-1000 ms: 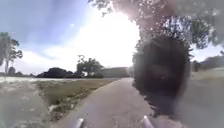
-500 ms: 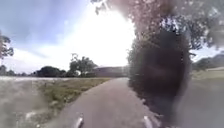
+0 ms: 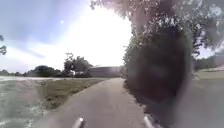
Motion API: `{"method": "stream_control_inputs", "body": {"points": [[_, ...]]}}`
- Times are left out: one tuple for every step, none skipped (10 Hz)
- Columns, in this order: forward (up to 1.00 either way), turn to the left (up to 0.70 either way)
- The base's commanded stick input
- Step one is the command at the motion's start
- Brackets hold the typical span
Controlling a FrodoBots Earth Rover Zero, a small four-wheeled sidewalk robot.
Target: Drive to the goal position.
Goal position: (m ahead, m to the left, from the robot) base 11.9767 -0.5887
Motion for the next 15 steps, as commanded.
{"method": "stream_control_inputs", "body": {"points": [[0.7,0.0],[0.7,0.0],[0.7,0.0],[0.7,0.0],[0.7,0.0],[0.7,0.0],[0.7,0.0],[0.7,0.0],[0.7,0.0],[0.7,0.0],[0.7,0.0],[0.7,0.0],[0.7,0.0],[0.7,0.0],[0.7,0.0]]}}
